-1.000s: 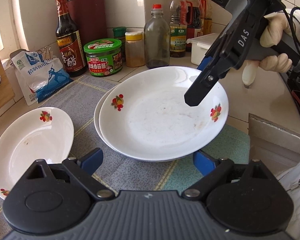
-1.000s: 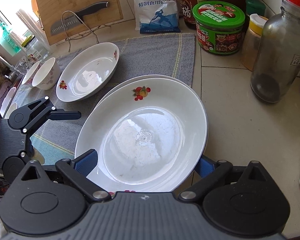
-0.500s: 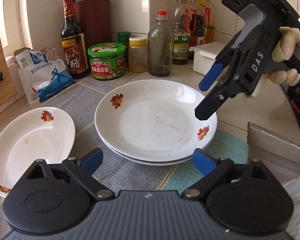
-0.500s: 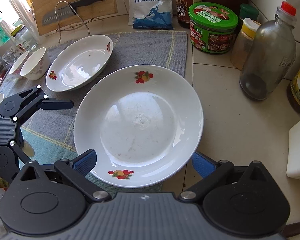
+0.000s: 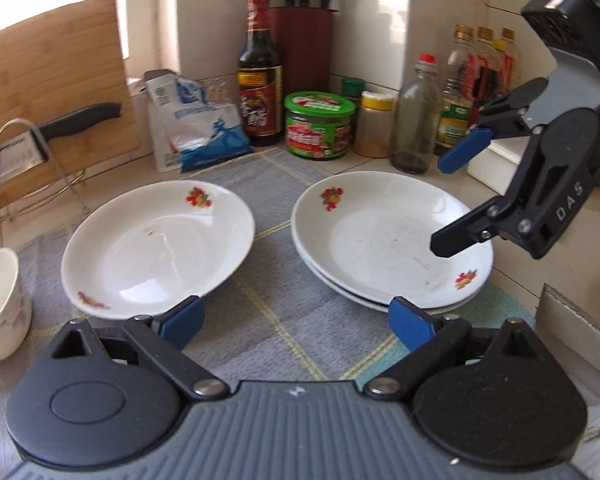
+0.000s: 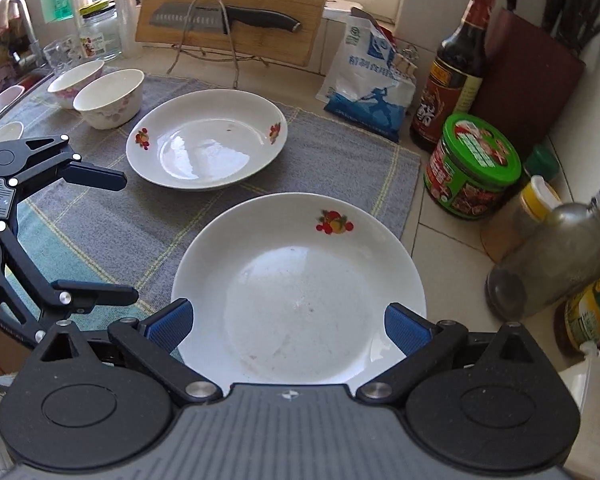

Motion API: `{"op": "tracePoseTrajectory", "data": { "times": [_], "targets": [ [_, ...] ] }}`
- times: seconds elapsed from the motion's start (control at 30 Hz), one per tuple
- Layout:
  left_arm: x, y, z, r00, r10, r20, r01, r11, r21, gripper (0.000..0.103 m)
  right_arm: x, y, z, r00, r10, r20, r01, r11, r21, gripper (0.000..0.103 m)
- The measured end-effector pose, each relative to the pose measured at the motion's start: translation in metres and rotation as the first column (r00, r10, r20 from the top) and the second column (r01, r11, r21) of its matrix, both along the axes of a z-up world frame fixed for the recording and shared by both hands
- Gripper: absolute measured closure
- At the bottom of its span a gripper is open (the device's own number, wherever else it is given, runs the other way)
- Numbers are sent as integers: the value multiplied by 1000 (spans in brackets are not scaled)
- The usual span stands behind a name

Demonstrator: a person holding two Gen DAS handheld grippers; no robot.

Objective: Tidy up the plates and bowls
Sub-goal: 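Withdraw the right tool from the stack toward the next plate, then grasp the rim of the next floral plate with the right tool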

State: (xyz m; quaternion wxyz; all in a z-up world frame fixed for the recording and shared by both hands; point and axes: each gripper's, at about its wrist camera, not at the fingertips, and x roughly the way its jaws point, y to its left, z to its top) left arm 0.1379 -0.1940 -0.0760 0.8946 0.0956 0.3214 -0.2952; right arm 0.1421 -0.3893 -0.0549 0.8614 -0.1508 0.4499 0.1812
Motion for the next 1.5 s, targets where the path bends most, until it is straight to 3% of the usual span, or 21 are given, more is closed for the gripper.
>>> {"op": "tracePoseTrajectory", "data": {
  "times": [0.2,0.33,0.6,0.73,0.8,0.87,1.5],
  "targets": [
    [2,31,-11,972,231,-34,-229,972,56,5,15,18,4,993,116,28,-117,993,13,0],
    [9,46,-15,955,291,-49,-288,956,60,5,28,32,1,989,144,28,-145,989,36,0],
    [40,49,-30,963,266,-50,-263,963,57,5,53,47,-9,995,96,2,-96,994,45,0],
    [55,50,-40,962,257,-88,-254,966,47,5,65,50,-11,997,74,-7,-74,996,42,0],
    [58,48,-43,965,249,-80,-245,968,56,1,71,52,-11,997,73,-9,-73,997,40,0],
    [59,44,-44,970,237,-62,-231,969,86,0,76,55,-12,997,79,-13,-79,996,40,0],
    [72,48,-45,965,258,-37,-256,965,56,0,169,82,-39,984,150,-94,-136,981,140,0]
  ]
}}
